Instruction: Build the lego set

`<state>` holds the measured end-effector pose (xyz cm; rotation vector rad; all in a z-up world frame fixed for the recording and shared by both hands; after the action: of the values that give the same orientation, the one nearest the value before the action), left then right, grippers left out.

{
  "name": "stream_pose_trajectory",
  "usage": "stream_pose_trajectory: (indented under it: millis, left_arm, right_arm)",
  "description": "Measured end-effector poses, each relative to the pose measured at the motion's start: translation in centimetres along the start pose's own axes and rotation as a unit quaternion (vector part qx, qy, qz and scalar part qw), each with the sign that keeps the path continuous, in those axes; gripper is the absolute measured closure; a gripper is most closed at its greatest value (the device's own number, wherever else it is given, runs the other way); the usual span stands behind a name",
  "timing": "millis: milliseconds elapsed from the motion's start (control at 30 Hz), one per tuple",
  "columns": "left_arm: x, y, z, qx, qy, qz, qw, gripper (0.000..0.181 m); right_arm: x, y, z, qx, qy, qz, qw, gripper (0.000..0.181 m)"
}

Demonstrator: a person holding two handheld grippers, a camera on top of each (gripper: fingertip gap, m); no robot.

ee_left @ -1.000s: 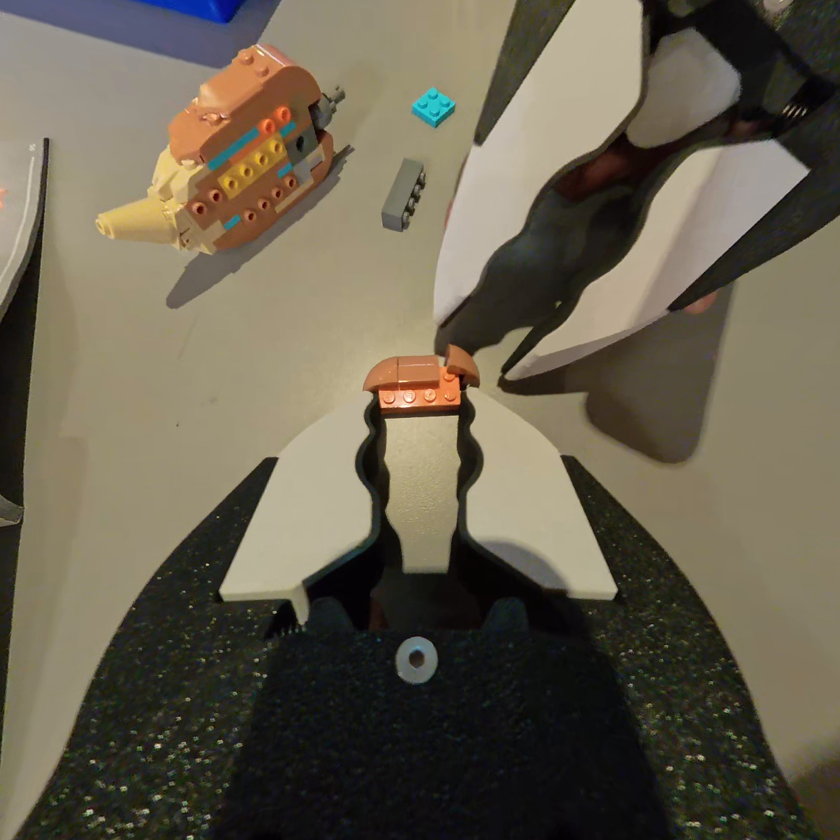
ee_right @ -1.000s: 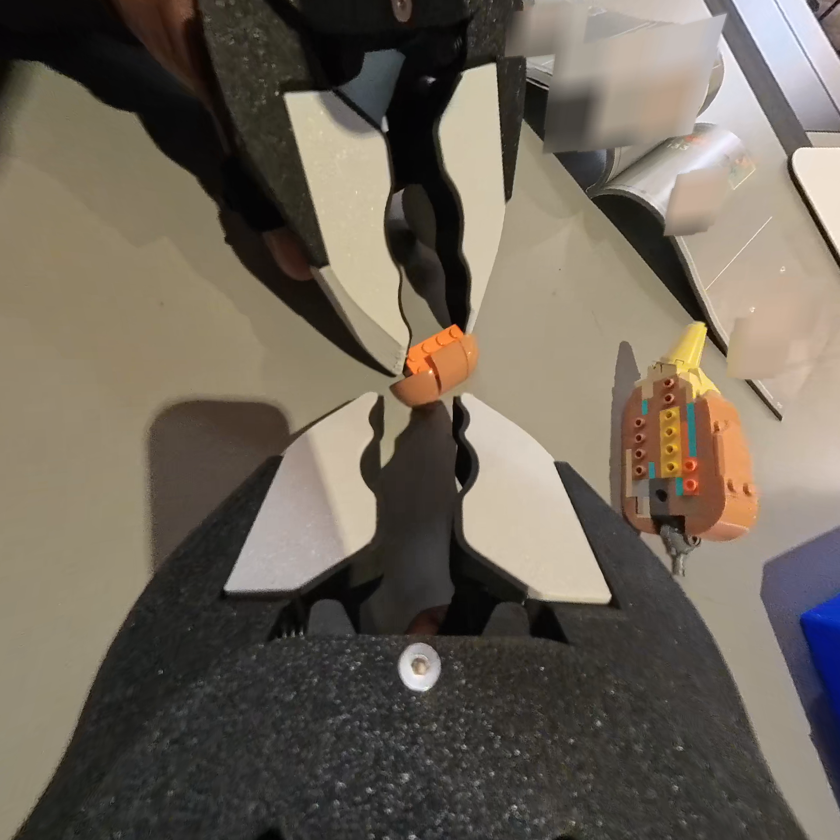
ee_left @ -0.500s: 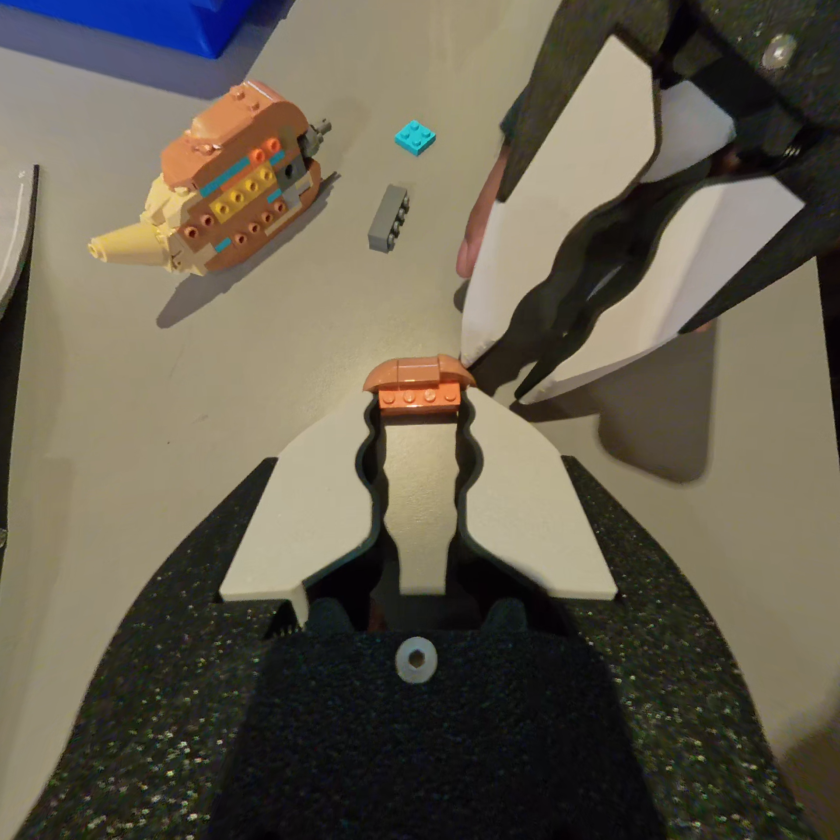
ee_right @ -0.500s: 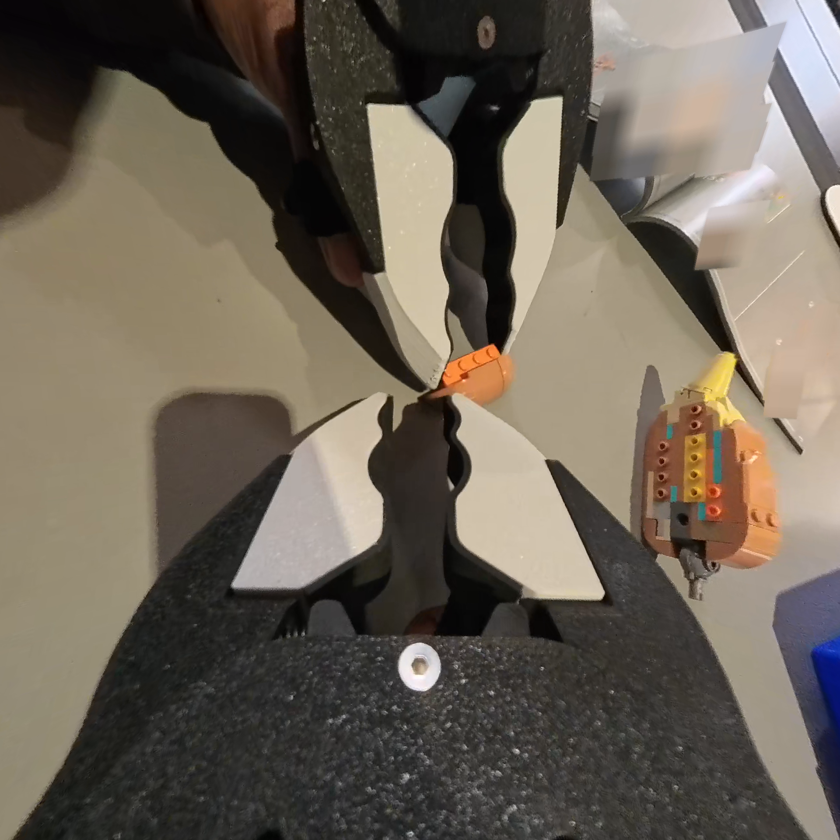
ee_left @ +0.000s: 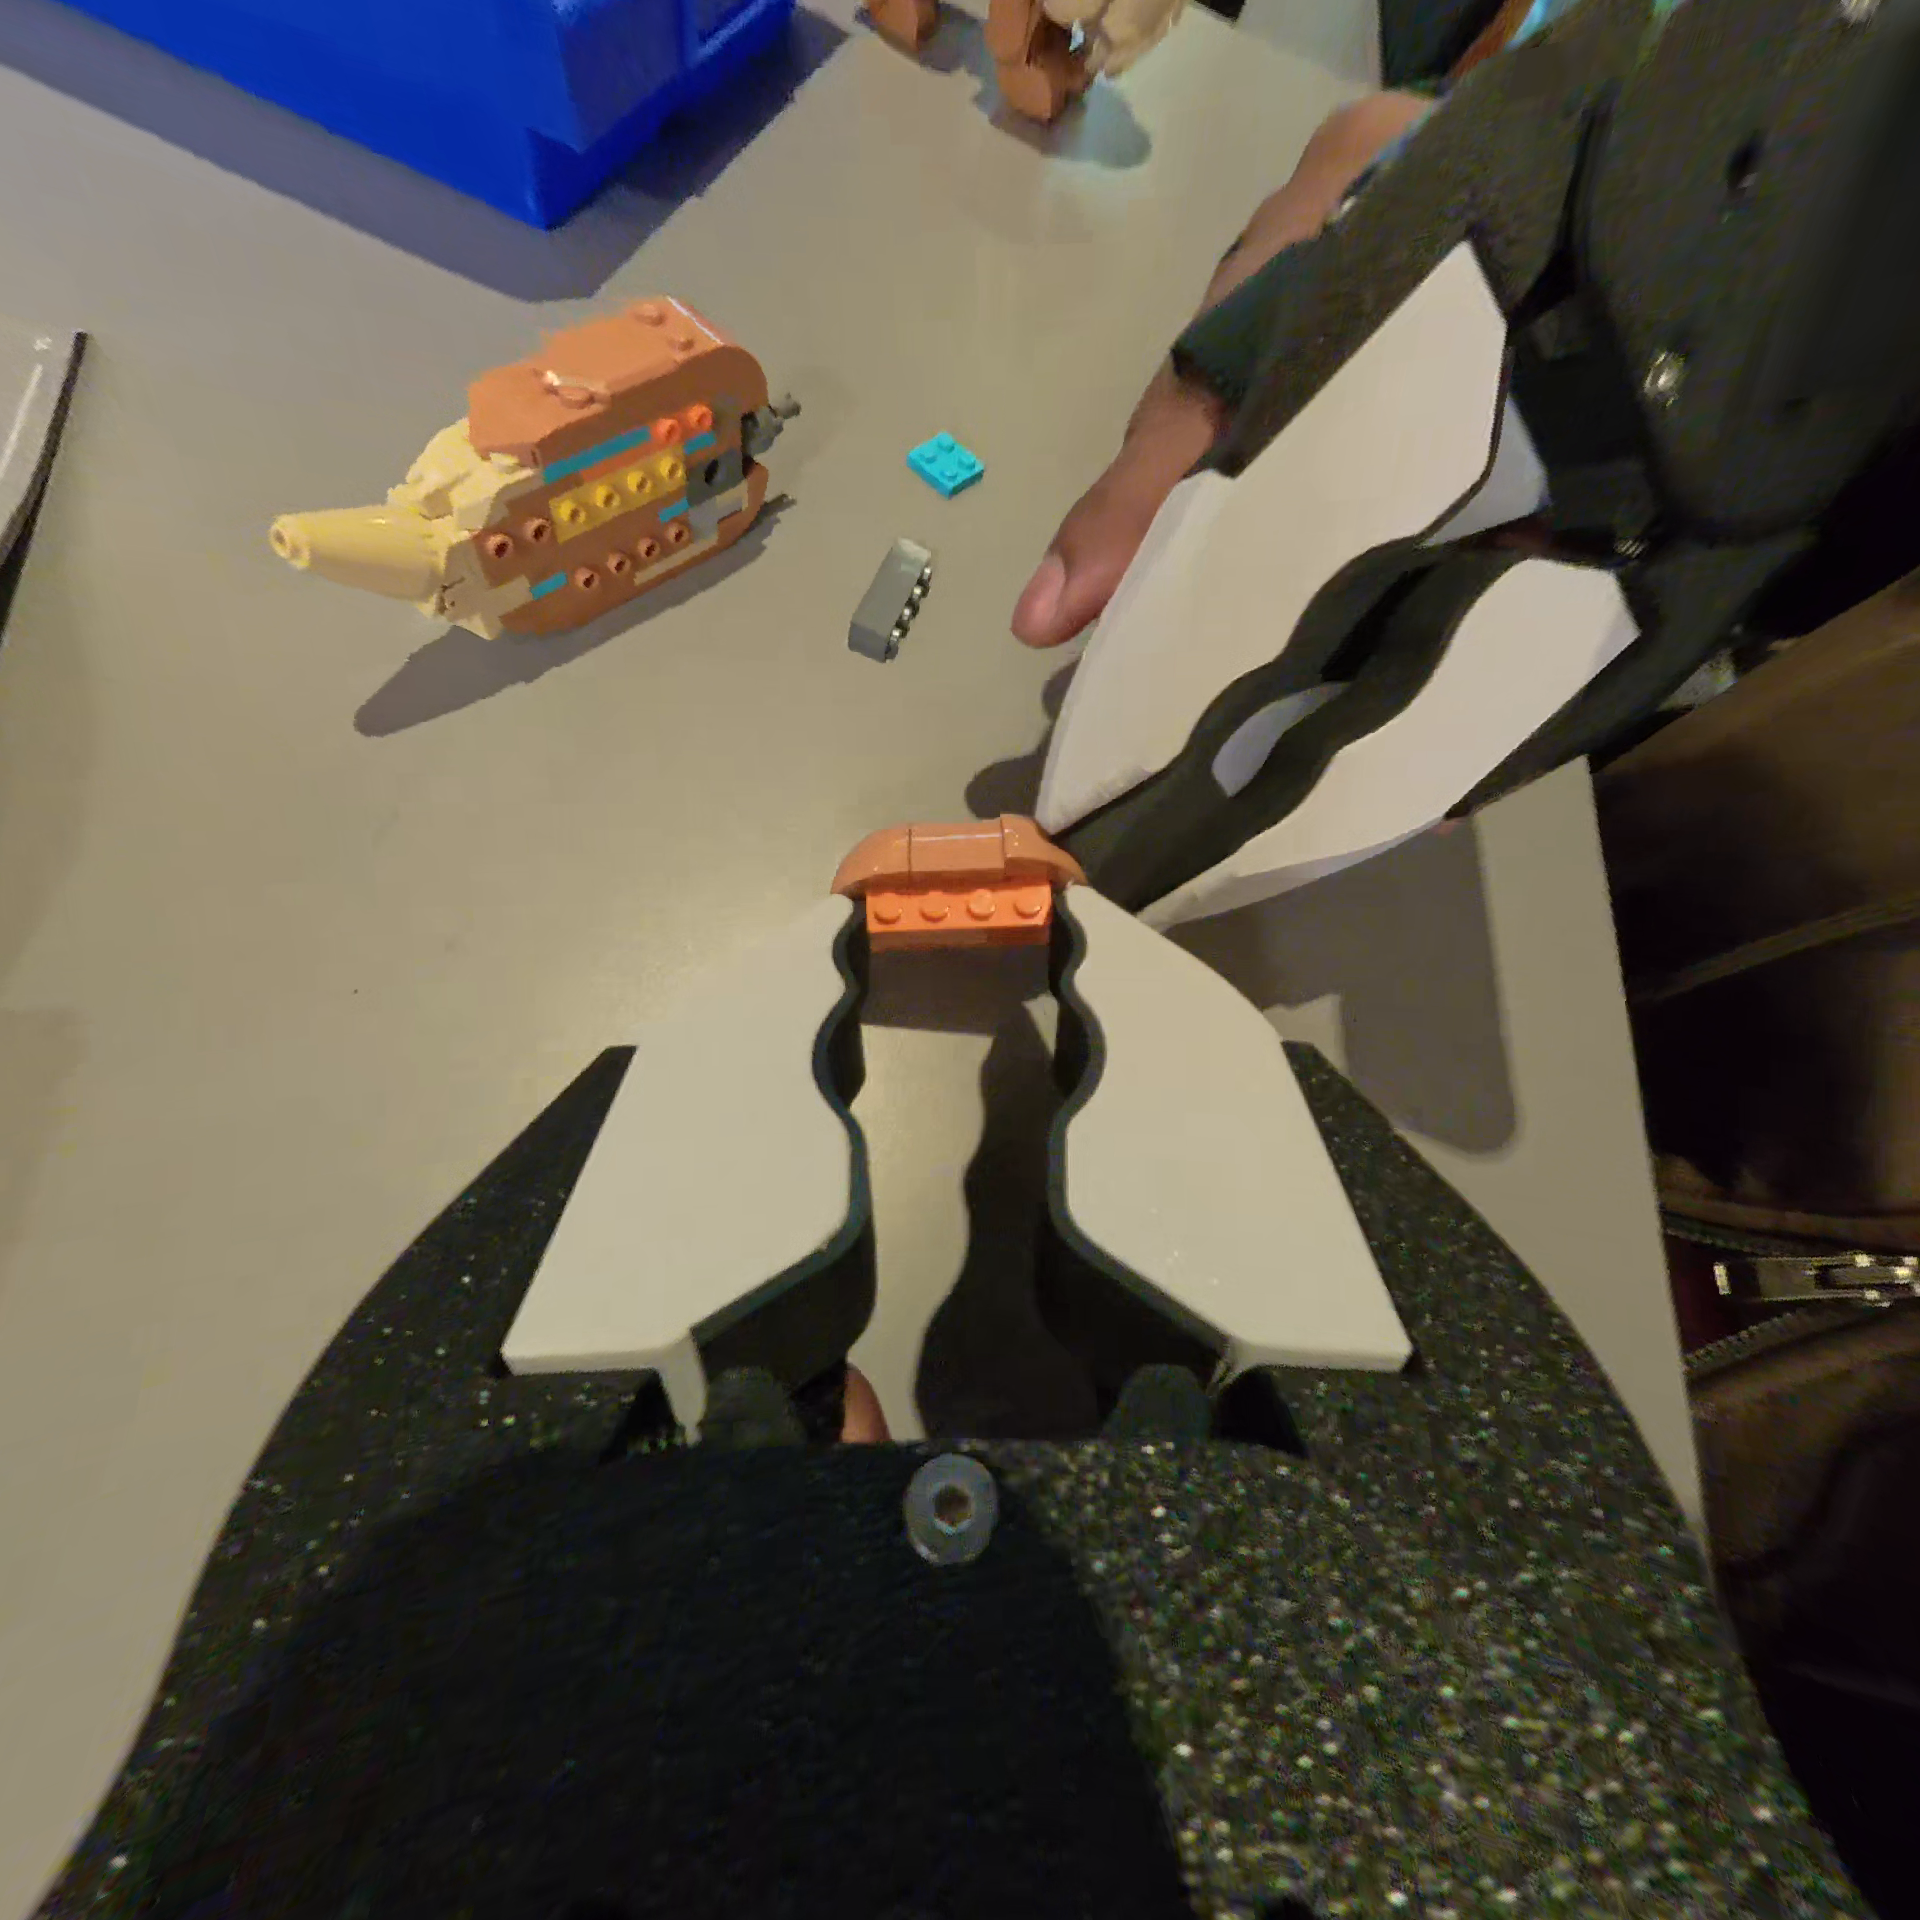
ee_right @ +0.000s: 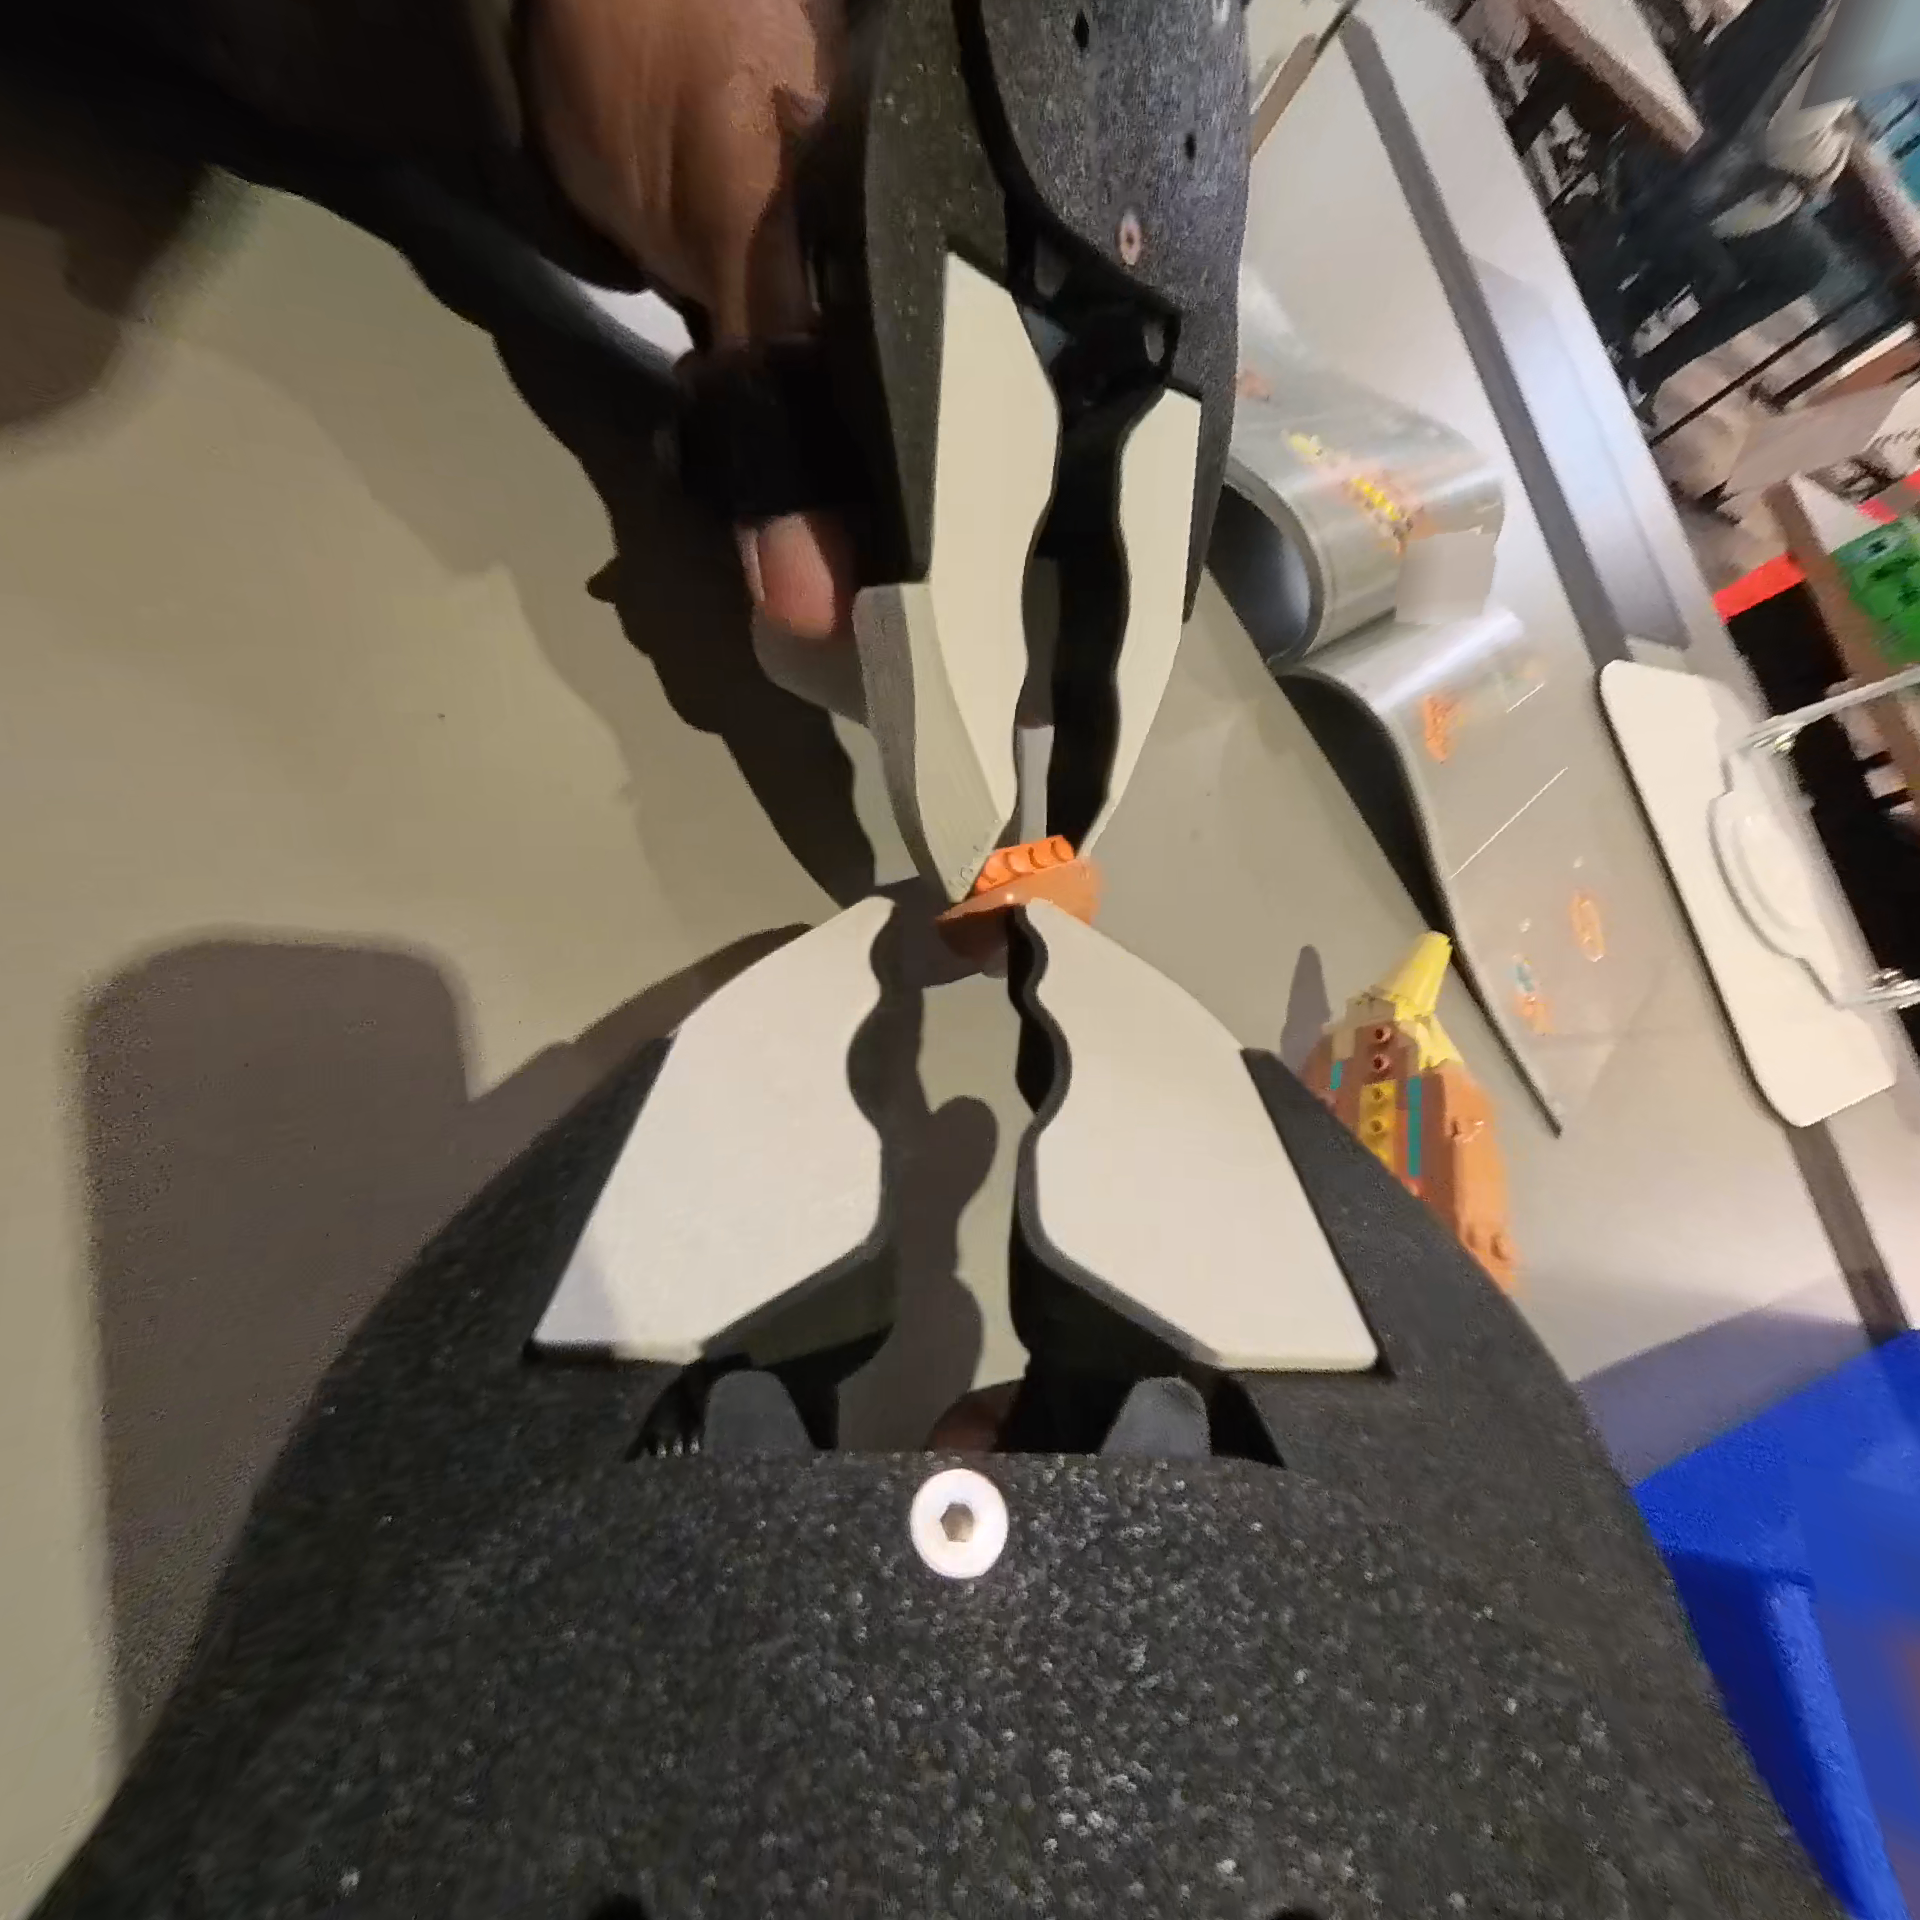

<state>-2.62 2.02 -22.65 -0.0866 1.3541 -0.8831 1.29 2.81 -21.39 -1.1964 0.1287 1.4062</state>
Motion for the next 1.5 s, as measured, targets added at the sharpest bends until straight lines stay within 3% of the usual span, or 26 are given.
stream_pose_trajectory:
  millis: [700,967,1500]
  left_arm:
    - [-1.5,-1.3,0.2,0.100,-0.129,0.071,0.984,0.148]
    - [-1.8,-1.8,0.1,0.131,-0.172,0.089,0.972,0.148]
    - [-2.0,-2.0,0.3,0.138,-0.167,0.097,0.971,0.148]
  right_arm:
    - [-1.6,-0.4,1.9,0.094,-0.152,0.037,0.983,0.163]
    - [-2.2,-0.6,2.2,0.105,-0.180,0.062,0.976,0.167]
    - [-2.4,-0.6,2.3,0.089,-0.174,0.077,0.978,0.164]
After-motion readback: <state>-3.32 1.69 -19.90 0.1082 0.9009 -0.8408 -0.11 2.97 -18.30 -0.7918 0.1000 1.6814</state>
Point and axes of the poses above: each gripper's, where its closed fingertips meet, y out along the fingers, x out of its underside, z = x × y across the jaws, the point moved 2 cm from there along -y, back along the fingers, and after that the axes turned 1 degree about -y, right-handed, at the moved point
